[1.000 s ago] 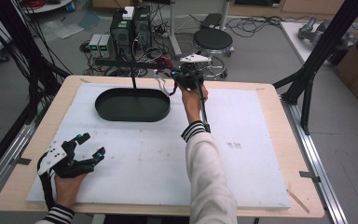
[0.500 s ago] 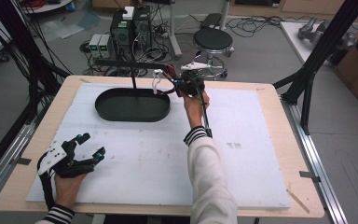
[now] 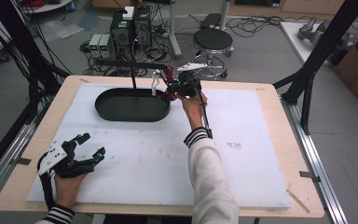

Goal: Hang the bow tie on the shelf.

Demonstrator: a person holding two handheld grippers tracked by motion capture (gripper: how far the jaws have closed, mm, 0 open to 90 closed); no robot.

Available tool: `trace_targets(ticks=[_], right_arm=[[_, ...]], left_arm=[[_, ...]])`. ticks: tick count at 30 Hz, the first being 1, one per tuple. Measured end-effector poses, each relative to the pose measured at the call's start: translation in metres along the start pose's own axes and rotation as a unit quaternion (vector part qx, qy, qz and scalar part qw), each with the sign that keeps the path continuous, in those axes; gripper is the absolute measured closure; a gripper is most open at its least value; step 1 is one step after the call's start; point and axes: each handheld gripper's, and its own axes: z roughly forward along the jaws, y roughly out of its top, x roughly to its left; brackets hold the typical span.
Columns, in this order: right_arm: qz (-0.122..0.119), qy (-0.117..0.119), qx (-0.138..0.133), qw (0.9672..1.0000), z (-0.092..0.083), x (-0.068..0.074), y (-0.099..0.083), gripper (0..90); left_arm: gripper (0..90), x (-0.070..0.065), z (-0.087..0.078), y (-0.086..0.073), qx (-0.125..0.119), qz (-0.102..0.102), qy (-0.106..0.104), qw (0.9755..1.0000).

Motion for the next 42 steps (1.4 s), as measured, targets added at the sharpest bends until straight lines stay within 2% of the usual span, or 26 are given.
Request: trace_targets(ticks=[5, 10, 14, 19, 23, 24, 26, 30, 33, 35, 36, 42], right_arm=[[-0.001, 0.006, 0.009, 0.9999, 0.0, 0.002, 0.0, 78.7], [-0.007, 0.006, 0.001, 1.0, -0.005, 0.003, 0.003, 70.6], [0.002, 0.001, -0.003, 1.0, -0.011, 0.003, 0.004, 62.3], [0.013, 0.003, -0.013, 0.9998, -0.029, 0.003, 0.007, 47.0], [0.018, 0.012, -0.035, 0.9992, -0.05, 0.001, 0.01, 32.1], [0.011, 0.013, -0.06, 0.998, -0.06, 0.001, 0.008, 29.7], [-0.002, 0.002, -0.084, 0.9965, -0.071, 0.001, 0.003, 23.4], [0.01, 0.015, -0.063, 0.9979, -0.094, -0.005, -0.001, 12.5], [0.011, 0.02, -0.07, 0.9973, -0.118, -0.006, -0.004, 11.8], [-0.002, 0.008, -0.105, 0.9945, -0.135, -0.004, -0.011, 11.8], [-0.008, 0.005, -0.111, 0.9938, -0.143, -0.003, -0.015, 11.7], [-0.006, -0.005, -0.116, 0.9933, -0.182, -0.001, -0.047, 11.1]], left_arm=[[16.2, 0.0, 0.0, 0.0, 0.0, 0.001, 0.0, 1.0], [16.2, 0.0, 0.0, 0.0, 0.0, 0.001, 0.0, 1.0], [16.3, 0.0, 0.0, 0.0, 0.0, 0.0, 0.001, 1.0], [16.2, 0.0, 0.0, 0.0, -0.001, 0.0, 0.001, 1.0], [16.2, 0.0, 0.0, 0.0, 0.0, 0.001, 0.0, 1.0], [16.3, -0.001, 0.0, 0.0, 0.0, 0.001, 0.0, 1.0], [16.2, -0.001, 0.0, 0.0, 0.0, 0.001, 0.0, 1.0], [16.2, -0.001, 0.0, 0.0, -0.001, 0.002, 0.0, 1.0], [16.2, -0.001, 0.0, 0.0, -0.002, 0.002, 0.0, 1.0], [16.2, -0.001, 0.0, 0.0, -0.003, 0.003, 0.0, 1.0], [16.2, -0.001, 0.0, 0.0, -0.004, 0.004, 0.0, 1.0], [16.2, -0.001, 0.0, 0.0, -0.005, 0.006, 0.0, 1.0]])
